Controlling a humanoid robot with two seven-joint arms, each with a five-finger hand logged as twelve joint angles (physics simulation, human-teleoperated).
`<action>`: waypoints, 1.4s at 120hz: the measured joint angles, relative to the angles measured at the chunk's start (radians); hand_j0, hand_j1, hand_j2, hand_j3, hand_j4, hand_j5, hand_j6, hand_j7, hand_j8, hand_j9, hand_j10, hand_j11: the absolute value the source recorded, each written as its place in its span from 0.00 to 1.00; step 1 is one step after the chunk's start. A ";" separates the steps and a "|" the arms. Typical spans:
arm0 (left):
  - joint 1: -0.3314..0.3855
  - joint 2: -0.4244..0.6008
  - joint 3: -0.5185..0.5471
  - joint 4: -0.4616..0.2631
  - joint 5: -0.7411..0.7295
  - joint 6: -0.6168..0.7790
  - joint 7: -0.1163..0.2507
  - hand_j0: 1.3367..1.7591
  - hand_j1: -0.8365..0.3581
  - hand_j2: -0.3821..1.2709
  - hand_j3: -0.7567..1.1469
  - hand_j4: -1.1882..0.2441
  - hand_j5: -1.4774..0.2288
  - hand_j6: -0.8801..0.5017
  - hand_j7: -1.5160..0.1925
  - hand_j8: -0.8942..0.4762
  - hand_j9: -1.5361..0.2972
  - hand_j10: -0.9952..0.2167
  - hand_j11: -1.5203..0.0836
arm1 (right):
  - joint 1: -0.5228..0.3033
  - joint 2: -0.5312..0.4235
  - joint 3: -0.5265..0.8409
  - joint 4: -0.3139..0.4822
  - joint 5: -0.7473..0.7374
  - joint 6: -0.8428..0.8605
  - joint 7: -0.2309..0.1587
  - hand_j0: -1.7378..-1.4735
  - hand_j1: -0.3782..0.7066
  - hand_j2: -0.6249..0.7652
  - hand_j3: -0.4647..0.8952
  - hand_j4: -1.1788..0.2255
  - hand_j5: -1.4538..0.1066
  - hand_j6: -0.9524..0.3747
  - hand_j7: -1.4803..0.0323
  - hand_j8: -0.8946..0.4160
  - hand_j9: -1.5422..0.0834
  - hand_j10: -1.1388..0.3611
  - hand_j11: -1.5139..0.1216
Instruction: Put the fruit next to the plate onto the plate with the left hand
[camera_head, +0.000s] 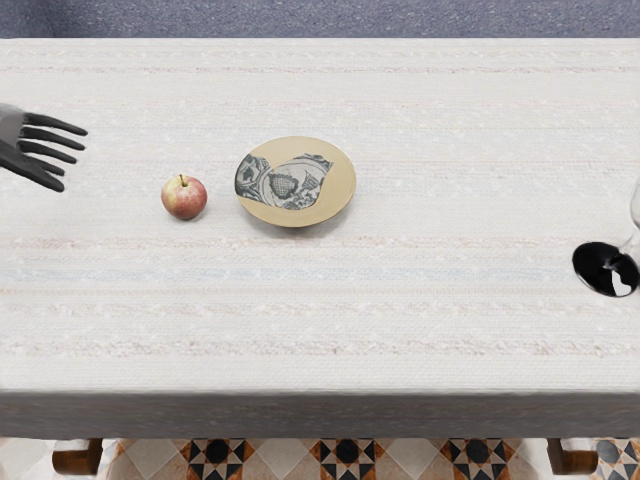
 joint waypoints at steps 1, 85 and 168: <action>0.000 0.002 0.000 0.000 0.002 0.000 0.000 0.76 0.73 0.26 0.40 0.65 0.67 0.45 0.69 0.46 0.65 0.60 0.73 | 0.000 0.000 0.000 0.000 0.000 0.000 0.000 0.30 0.06 0.44 0.34 0.82 0.90 0.69 0.95 0.66 0.92 0.74 0.90; -0.204 -0.347 0.429 -0.106 0.386 0.607 -0.030 0.76 0.73 0.26 0.40 0.65 0.67 0.45 0.69 0.46 0.65 0.61 0.74 | -0.020 0.000 -0.004 -0.001 0.000 -0.001 0.000 0.30 0.06 0.44 0.34 0.82 0.90 0.69 0.95 0.66 0.92 0.74 0.90; -0.251 -0.606 0.712 -0.279 0.399 0.954 -0.027 0.76 0.74 0.26 0.40 0.65 0.67 0.45 0.69 0.46 0.66 0.61 0.74 | -0.020 0.000 -0.004 -0.001 0.000 -0.001 0.000 0.30 0.06 0.44 0.34 0.82 0.90 0.69 0.95 0.66 0.92 0.74 0.90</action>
